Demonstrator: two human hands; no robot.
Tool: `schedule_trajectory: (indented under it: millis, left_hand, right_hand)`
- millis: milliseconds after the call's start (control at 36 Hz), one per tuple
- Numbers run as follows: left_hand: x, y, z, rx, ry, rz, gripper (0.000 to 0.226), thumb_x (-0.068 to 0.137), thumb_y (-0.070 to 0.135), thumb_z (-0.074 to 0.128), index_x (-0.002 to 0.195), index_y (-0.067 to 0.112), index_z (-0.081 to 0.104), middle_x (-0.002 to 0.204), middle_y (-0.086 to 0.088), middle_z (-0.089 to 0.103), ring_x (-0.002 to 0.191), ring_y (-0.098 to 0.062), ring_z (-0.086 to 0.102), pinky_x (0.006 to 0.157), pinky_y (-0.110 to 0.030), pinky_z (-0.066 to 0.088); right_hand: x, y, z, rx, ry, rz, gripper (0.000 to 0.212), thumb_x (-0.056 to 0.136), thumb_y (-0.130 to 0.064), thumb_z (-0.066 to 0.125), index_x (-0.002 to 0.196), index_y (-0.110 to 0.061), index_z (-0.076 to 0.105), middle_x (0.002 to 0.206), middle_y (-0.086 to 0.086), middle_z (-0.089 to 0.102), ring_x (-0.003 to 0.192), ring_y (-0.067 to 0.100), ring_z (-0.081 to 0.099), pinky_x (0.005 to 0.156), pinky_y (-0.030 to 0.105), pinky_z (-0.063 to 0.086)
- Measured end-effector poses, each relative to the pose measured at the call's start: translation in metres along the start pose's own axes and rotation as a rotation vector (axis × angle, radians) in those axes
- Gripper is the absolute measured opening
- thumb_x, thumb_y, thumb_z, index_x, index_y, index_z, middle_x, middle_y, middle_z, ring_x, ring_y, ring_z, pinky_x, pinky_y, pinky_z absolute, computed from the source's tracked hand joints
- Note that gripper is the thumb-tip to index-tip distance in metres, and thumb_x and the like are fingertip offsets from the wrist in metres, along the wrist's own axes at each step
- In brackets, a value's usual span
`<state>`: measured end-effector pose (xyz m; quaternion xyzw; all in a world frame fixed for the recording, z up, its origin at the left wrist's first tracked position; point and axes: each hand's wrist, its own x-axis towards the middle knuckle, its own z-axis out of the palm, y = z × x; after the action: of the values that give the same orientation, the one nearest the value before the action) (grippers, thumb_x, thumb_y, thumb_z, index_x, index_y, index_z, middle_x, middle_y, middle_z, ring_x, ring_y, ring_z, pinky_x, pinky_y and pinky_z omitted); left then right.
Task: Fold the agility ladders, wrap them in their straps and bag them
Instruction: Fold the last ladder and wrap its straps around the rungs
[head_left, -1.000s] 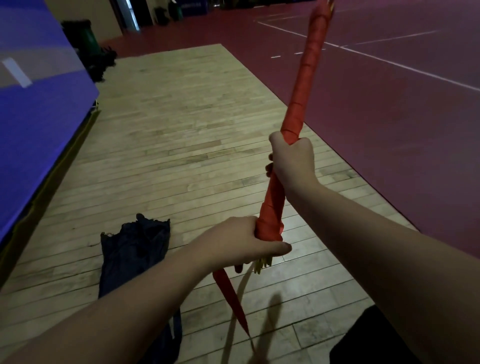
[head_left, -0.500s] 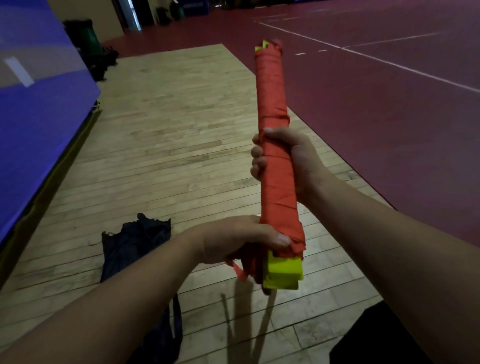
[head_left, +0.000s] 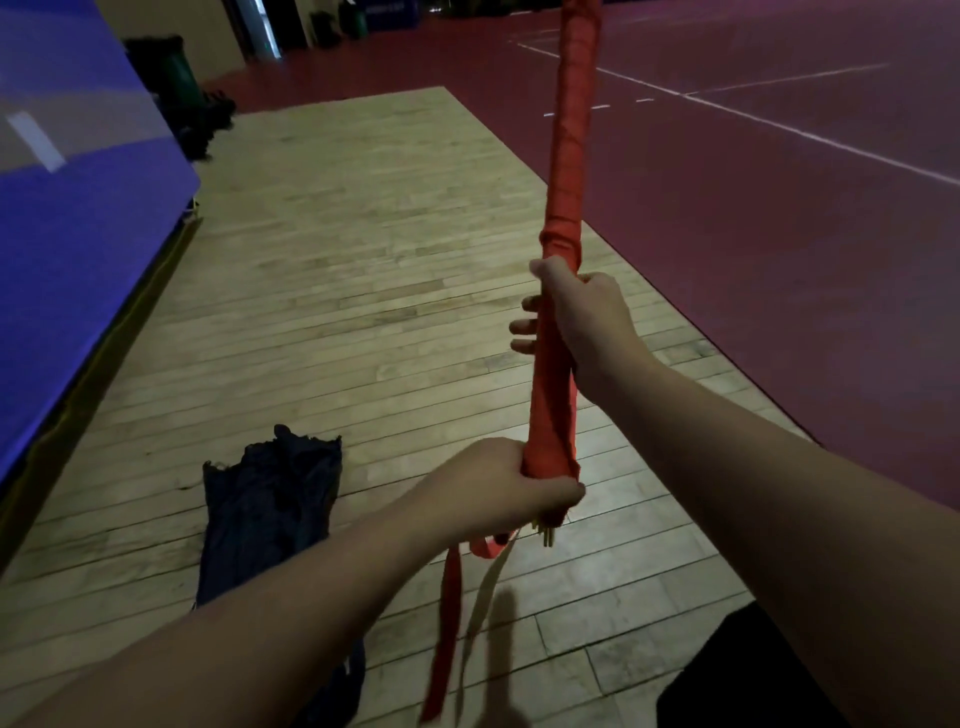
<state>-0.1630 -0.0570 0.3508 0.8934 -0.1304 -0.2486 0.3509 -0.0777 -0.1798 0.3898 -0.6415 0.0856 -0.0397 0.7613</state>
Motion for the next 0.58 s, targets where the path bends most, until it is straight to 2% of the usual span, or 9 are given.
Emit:
schedule_trajectory:
  millis: [83,139,194,250,306,333,389,500,583]
  left_hand:
    - [-0.004,0.008,-0.016,-0.281,-0.130,0.059,0.010,0.089,0.030,0.067,0.089,0.022,0.061,0.077,0.004,0.068,0.068,-0.011,0.061,0.064,-0.023,0.054]
    - [-0.008,0.008,-0.028,-0.425,-0.271,0.102,0.031,0.072,0.034,0.074,0.097,0.021,0.060,0.089,-0.003,0.067,0.080,-0.018,0.063,0.070,-0.024,0.055]
    - [-0.012,0.006,-0.033,-0.498,-0.369,0.124,0.044,0.055,0.037,0.071,0.095,0.018,0.063,0.083,-0.001,0.068,0.077,-0.019,0.064,0.068,-0.025,0.055]
    - [-0.014,0.002,-0.031,-0.516,-0.401,0.111,0.043,0.050,0.036,0.069,0.088,0.017,0.063,0.075,0.002,0.067,0.069,-0.016,0.062,0.066,-0.026,0.053]
    - [-0.013,-0.001,-0.030,-0.507,-0.404,0.064,0.052,0.050,0.034,0.071,0.097,0.014,0.065,0.093,-0.009,0.068,0.087,-0.027,0.062,0.087,-0.043,0.052]
    - [-0.012,-0.002,-0.030,-0.489,-0.427,0.048,0.059,0.052,0.033,0.071,0.105,0.008,0.065,0.104,-0.020,0.066,0.097,-0.036,0.058,0.096,-0.052,0.047]
    - [-0.014,-0.001,-0.034,-0.444,-0.506,0.017,0.072,0.059,0.033,0.072,0.118,-0.007,0.060,0.118,-0.038,0.058,0.103,-0.043,0.053,0.094,-0.054,0.046]
    - [-0.012,-0.001,-0.042,-0.310,-0.574,-0.075,0.044,0.087,0.029,0.069,0.123,0.007,0.060,0.122,-0.022,0.066,0.109,-0.037,0.064,0.096,-0.041,0.054]
    - [-0.009,-0.009,-0.041,-0.129,-0.506,-0.125,0.043,0.097,0.040,0.060,0.131,0.014,0.059,0.120,-0.012,0.070,0.110,-0.032,0.067,0.099,-0.038,0.054]
  right_hand:
    - [0.001,-0.014,-0.008,0.246,-0.063,0.020,0.034,0.090,-0.026,0.067,0.109,0.001,0.059,0.080,0.011,0.060,0.061,0.026,0.065,0.064,0.041,0.058]
    - [-0.003,-0.021,-0.011,0.391,-0.157,0.082,0.029,0.088,-0.031,0.067,0.097,-0.005,0.060,0.070,0.006,0.057,0.058,0.020,0.056,0.062,0.034,0.052]
    - [-0.011,-0.023,-0.009,0.473,-0.331,0.183,0.033,0.090,-0.039,0.061,0.096,-0.008,0.057,0.072,0.006,0.054,0.061,0.019,0.052,0.062,0.030,0.049]
    - [-0.020,-0.020,-0.006,0.515,-0.502,0.264,0.036,0.087,-0.042,0.061,0.095,-0.007,0.060,0.078,0.008,0.054,0.069,0.020,0.054,0.068,0.034,0.049]
    - [-0.022,-0.014,-0.002,0.511,-0.589,0.305,0.031,0.085,-0.035,0.062,0.097,-0.007,0.061,0.084,0.011,0.058,0.075,0.023,0.060,0.073,0.037,0.053]
    - [-0.022,-0.013,-0.001,0.494,-0.598,0.320,0.023,0.087,-0.028,0.061,0.094,-0.007,0.060,0.083,0.012,0.059,0.072,0.024,0.061,0.071,0.036,0.055]
    - [-0.022,-0.012,-0.001,0.432,-0.586,0.334,0.014,0.093,-0.020,0.054,0.087,-0.008,0.056,0.075,0.010,0.056,0.059,0.018,0.058,0.060,0.028,0.054]
    - [-0.021,-0.010,-0.001,0.208,-0.508,0.273,0.012,0.095,-0.015,0.054,0.085,-0.009,0.054,0.066,0.007,0.053,0.047,0.015,0.052,0.050,0.025,0.049]
    - [-0.022,-0.006,0.000,0.002,-0.357,0.127,0.008,0.093,-0.010,0.060,0.091,-0.005,0.054,0.069,0.015,0.054,0.046,0.021,0.055,0.048,0.028,0.051]
